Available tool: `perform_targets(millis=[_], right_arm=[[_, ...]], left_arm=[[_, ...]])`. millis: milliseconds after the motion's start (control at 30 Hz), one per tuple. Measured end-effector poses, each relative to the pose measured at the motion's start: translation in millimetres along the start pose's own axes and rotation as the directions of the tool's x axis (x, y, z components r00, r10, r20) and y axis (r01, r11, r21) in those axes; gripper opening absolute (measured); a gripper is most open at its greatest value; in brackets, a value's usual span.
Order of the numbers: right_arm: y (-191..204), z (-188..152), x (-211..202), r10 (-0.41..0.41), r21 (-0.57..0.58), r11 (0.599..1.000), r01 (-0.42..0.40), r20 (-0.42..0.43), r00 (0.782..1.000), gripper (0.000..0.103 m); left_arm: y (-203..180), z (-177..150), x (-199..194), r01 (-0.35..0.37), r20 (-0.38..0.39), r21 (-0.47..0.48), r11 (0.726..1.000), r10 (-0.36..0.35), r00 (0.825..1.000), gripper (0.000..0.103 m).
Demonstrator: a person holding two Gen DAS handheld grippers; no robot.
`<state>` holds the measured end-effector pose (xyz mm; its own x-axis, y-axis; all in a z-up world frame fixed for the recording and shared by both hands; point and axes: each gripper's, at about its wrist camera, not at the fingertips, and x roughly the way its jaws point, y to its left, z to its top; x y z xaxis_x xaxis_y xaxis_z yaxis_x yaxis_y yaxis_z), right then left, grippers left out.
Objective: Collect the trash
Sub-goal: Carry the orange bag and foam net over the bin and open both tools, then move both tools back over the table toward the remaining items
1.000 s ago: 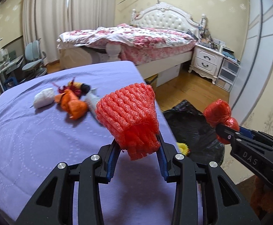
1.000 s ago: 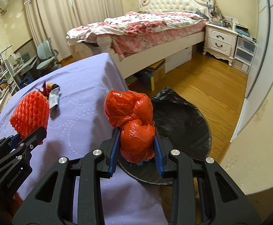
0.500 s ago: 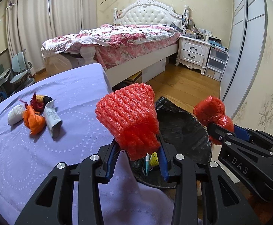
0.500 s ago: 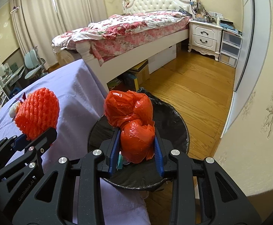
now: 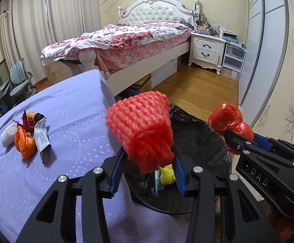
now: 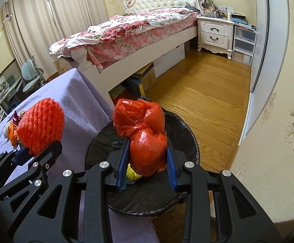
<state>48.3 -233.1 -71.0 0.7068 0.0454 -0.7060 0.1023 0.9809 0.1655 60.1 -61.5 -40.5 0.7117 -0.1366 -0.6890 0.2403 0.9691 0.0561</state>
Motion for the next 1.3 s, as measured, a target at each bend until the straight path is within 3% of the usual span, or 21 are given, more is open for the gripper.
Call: perform_targets(millis=[67, 167, 267, 433, 667, 1300], right_arm=[[-2.2, 0.2, 1.4, -0.002, 0.005, 1.0, 0.002, 0.0, 1.0, 0.033], [-5.8, 0.2, 1.0, -0.012, 0.019, 1.0, 0.011, 0.007, 1.0, 0.042], [-9.3, 0.9, 0.2, -0.016, 0.03, 0.999, 0.016, 0.009, 1.0, 0.043], [-12.1, 1.0, -2.6, -0.027, 0.039, 0.999, 0.026, 0.013, 1.0, 0.051], [-4.7, 1.7, -4.4, -0.014, 0.024, 1.0, 0.014, 0.009, 1.0, 0.053], [89.6, -0.7, -1.9, 0.101, -0.15, 0.983, -0.104, -0.025, 0.995, 0.053]], left_arm=[[-1.2, -1.1, -0.1, -0.004, 0.001, 0.004, 1.0, 0.004, 1.0, 0.06], [-2.2, -1.7, -1.1, -0.008, 0.007, 0.01, 1.0, 0.008, 1.0, 0.066], [-2.5, -1.3, -3.3, -0.011, 0.01, 0.009, 1.0, 0.011, 1.0, 0.072], [1.3, 1.0, -6.1, -0.011, 0.011, -0.009, 1.0, 0.011, 1.0, 0.074], [15.9, -3.7, -13.4, -0.044, 0.013, -0.032, 0.999, 0.044, 0.999, 0.075], [126.6, -34.7, -36.6, -0.206, -0.047, -0.218, 0.954, 0.2, 0.979, 0.075]])
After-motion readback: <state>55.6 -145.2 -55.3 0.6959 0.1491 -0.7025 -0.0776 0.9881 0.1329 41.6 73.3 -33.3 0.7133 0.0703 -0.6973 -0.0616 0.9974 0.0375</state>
